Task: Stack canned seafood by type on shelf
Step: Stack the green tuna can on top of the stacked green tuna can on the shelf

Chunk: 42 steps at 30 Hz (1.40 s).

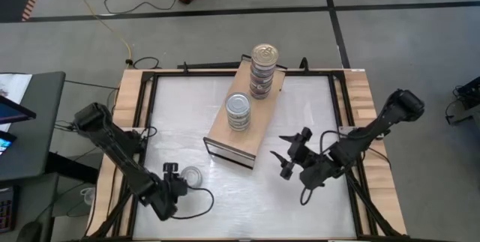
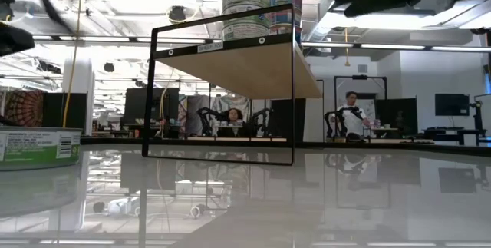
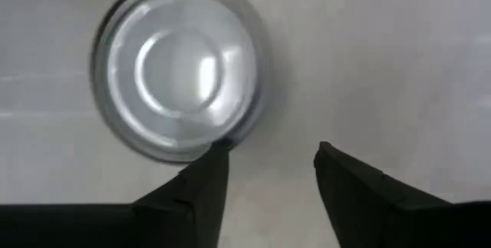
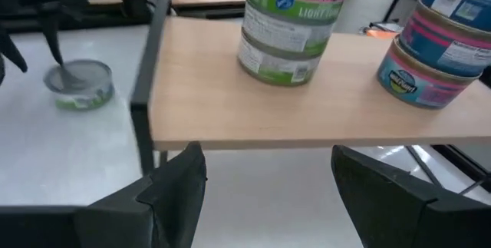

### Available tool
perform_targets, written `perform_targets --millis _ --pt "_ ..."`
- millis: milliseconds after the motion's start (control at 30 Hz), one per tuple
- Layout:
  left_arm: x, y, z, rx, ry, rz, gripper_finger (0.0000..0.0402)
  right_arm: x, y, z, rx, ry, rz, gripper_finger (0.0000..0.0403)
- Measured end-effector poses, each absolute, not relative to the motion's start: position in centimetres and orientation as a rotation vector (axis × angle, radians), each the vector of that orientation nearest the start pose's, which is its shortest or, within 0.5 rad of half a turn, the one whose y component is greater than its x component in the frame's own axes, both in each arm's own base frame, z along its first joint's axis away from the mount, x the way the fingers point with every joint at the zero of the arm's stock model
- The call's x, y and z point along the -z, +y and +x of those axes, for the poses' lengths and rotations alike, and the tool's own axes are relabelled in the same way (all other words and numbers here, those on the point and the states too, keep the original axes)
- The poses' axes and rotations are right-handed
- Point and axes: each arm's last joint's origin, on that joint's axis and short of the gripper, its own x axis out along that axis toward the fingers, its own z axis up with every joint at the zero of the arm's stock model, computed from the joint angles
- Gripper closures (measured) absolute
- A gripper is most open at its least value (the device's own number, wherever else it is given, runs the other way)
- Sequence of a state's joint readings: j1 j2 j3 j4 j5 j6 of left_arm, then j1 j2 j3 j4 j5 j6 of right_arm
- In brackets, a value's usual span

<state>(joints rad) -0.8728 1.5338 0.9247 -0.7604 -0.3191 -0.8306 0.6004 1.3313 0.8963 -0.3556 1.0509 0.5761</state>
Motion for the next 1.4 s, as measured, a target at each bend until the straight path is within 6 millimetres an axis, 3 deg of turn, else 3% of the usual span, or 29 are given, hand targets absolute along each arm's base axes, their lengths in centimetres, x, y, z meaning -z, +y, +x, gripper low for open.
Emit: perform_targets --millis 233,433,600,733,867,1167,1400 --pt "-17.7 -21.6 18.4 -0.150 1.224 0.342 0.0285 -24.1 12.3 24.2 0.599 0.416 -0.058 0.0097" --pt "-17.0 -23.1 19.2 -0.123 1.256 0.498 0.0308 -24.6 12.3 24.0 0.592 0.400 -0.044 0.0097" --pt "-15.7 -23.3 19.3 -0.103 1.289 0.601 0.0324 -24.9 12.6 23.7 0.577 0.389 -0.037 0.0097" --pt "-15.0 -23.6 19.2 -0.100 1.277 0.672 0.0362 -24.9 12.6 23.7 0.574 0.385 -0.033 0.0097" --pt "-14.8 -24.1 19.0 -0.101 1.262 0.686 0.0397 -24.9 12.6 23.8 0.574 0.382 -0.029 0.0097" --pt "-14.3 -25.7 18.6 -0.027 1.287 0.511 0.0401 -25.0 12.7 23.8 0.572 0.371 -0.015 0.0097" --pt "-14.5 -25.5 18.6 -0.072 1.280 0.493 0.0401 -25.1 12.9 23.8 0.566 0.361 -0.005 0.0097"
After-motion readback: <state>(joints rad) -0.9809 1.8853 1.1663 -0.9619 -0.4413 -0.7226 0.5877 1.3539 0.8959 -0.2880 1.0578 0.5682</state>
